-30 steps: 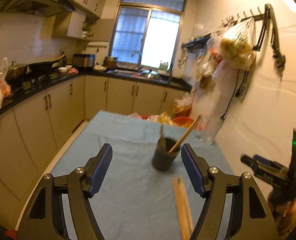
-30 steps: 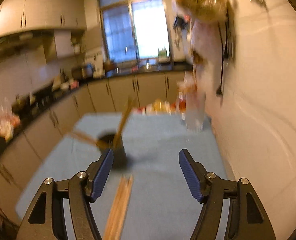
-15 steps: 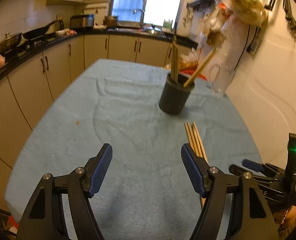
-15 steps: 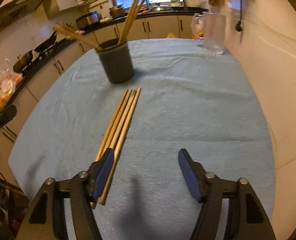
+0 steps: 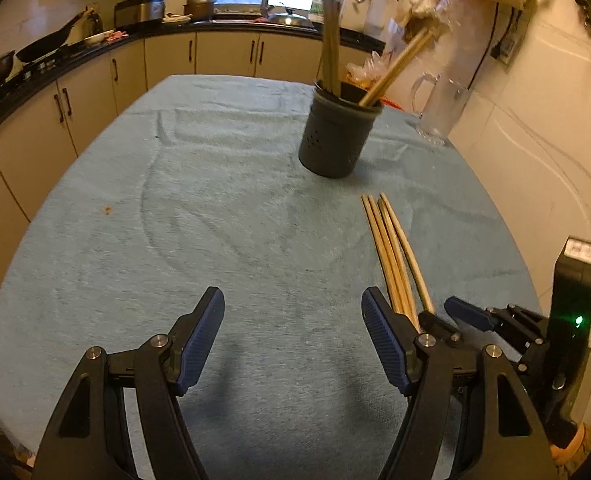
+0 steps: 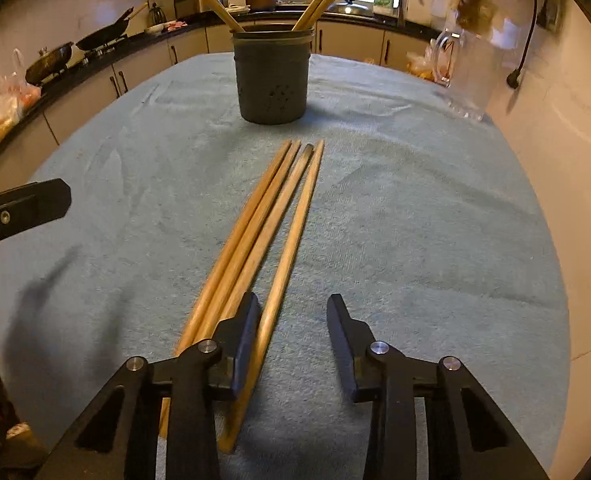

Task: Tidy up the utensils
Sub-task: 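Close the left gripper on a chopstick while the right gripper grasps another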

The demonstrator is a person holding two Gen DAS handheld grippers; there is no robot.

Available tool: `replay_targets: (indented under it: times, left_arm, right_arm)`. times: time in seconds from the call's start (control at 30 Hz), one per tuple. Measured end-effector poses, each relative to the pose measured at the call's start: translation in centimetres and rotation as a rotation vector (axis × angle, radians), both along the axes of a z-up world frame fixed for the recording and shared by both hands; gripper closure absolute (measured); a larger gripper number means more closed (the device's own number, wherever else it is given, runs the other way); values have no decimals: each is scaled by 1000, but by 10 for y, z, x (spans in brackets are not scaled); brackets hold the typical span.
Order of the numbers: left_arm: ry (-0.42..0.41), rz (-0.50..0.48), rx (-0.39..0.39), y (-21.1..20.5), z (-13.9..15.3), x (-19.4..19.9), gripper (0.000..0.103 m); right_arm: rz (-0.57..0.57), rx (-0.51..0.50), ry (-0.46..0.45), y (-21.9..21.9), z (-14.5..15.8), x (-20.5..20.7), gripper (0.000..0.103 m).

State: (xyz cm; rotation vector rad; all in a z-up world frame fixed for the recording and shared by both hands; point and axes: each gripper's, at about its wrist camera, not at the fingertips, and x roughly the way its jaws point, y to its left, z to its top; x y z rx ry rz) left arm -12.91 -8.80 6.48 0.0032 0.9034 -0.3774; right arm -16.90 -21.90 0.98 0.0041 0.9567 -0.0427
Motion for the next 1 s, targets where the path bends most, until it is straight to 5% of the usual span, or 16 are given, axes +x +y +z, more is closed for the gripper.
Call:
replay_targets:
  times: [0.07, 0.17, 0.5, 0.77, 1.0]
  left_arm:
    - [15, -30, 7, -10, -5, 3, 33]
    - [42, -65, 12, -24, -12, 8, 33]
    - [78, -171, 38, -77, -33, 25, 57]
    - [85, -179, 104, -97, -48, 36, 90]
    - [100, -148, 107, -98, -47, 42, 96]
  right_arm:
    - [-38, 0, -1, -8, 0, 2, 87]
    - [-118, 38, -13, -29, -1, -1, 92]
    - [-142, 141, -71, -52, -3, -14, 92]
    - [-149, 273, -91, -67, -6, -18, 92]
    - [-149, 287, -94, -68, -6, -17, 92]
